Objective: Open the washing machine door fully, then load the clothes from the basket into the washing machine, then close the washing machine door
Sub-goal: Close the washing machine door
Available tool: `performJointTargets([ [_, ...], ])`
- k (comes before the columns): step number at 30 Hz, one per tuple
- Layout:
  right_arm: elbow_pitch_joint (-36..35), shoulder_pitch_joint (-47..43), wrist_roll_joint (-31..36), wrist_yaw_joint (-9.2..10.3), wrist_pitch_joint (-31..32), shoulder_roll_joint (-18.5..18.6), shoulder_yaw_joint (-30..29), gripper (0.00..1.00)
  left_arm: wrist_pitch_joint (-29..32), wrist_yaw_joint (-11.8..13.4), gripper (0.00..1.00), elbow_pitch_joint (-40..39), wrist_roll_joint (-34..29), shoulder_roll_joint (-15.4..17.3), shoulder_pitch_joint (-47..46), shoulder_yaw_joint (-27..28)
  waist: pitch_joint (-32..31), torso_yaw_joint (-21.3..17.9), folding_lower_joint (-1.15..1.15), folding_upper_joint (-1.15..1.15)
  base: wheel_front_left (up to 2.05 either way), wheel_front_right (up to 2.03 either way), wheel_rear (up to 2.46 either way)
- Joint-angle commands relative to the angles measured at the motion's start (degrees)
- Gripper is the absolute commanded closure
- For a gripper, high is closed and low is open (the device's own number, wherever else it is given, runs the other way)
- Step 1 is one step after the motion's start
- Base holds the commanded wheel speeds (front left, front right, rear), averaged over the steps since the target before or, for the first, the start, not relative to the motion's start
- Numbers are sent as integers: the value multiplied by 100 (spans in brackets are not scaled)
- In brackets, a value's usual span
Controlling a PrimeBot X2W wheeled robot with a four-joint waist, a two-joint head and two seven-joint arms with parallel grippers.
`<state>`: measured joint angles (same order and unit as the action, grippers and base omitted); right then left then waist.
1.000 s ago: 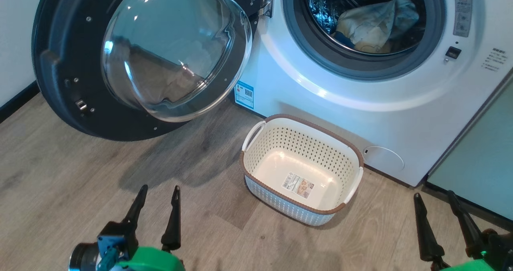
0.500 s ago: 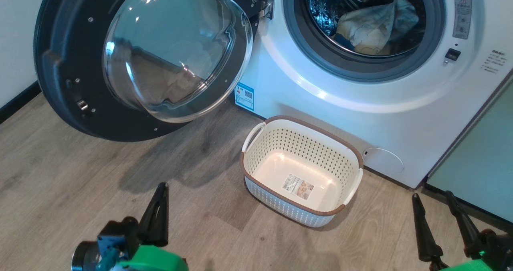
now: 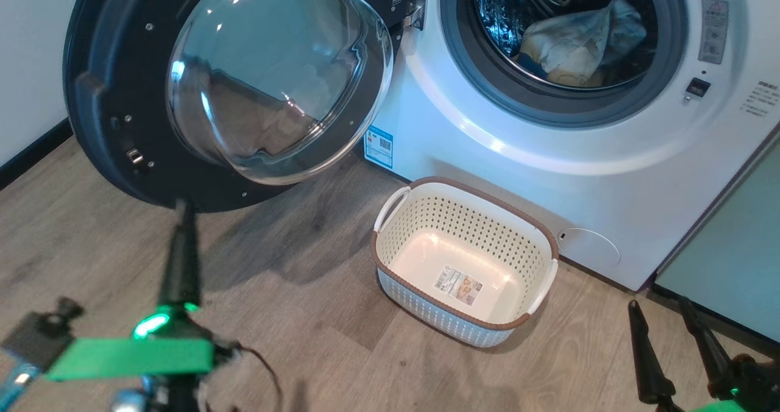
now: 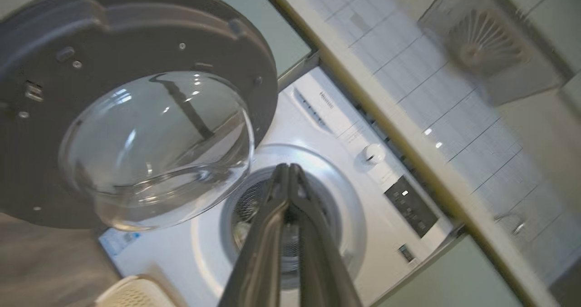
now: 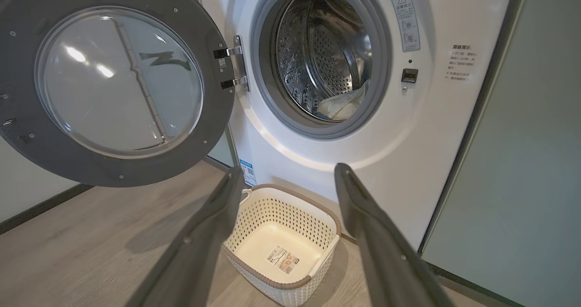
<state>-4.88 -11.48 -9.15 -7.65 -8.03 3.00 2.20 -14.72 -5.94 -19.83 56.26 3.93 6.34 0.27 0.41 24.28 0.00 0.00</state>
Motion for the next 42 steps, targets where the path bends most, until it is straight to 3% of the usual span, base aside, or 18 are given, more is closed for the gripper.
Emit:
performJointTargets([
  [1, -218, 160, 6, 16, -6, 60, 97, 0, -28, -46, 100, -273, 272, -23, -398, 283, 1, 10, 0, 0, 0, 0, 0],
  [7, -260, 157, -2, 16, 20, 64, 91, 0, -28, -137, 100, -524, 1763, 148, -842, 1195, 45, 33, 0, 0, 0, 0, 0],
  [15, -341, 125, -8, 16, 78, 110, 53, 0, 24, -152, 100, -21, 2848, 837, -1678, 2352, 123, 68, 0, 0, 0, 0, 0],
  [20, -406, 146, -23, 16, 140, 159, 86, 0, 332, -123, 100, 978, 3358, 1531, -2385, 2738, 208, 59, 0, 0, 0, 0, 0],
  [22, -453, 176, -43, 16, 179, 231, 105, 0, 580, -26, 100, 1807, 3528, 2022, -2769, 2875, 290, 7, 0, 0, 0, 0, 0],
  [28, -551, 211, -73, 16, 294, 368, 116, 0, 980, 20, 100, 3425, 4020, 2696, -3443, 3188, 488, -155, 0, 0, 0, 0, 0],
  [34, -714, 205, -71, 16, 428, 516, 5, 0, 1080, 13, 100, 4442, 4250, 3002, -3811, 3411, 720, -226, 0, 0, 0, 0, 0],
  [42, -1069, 291, -46, 16, 681, 840, -15, 0, 1382, 14, 100, 5397, 4213, 3296, -4226, 3199, 1152, -368, 0, 0, 0, 0, 0],
])
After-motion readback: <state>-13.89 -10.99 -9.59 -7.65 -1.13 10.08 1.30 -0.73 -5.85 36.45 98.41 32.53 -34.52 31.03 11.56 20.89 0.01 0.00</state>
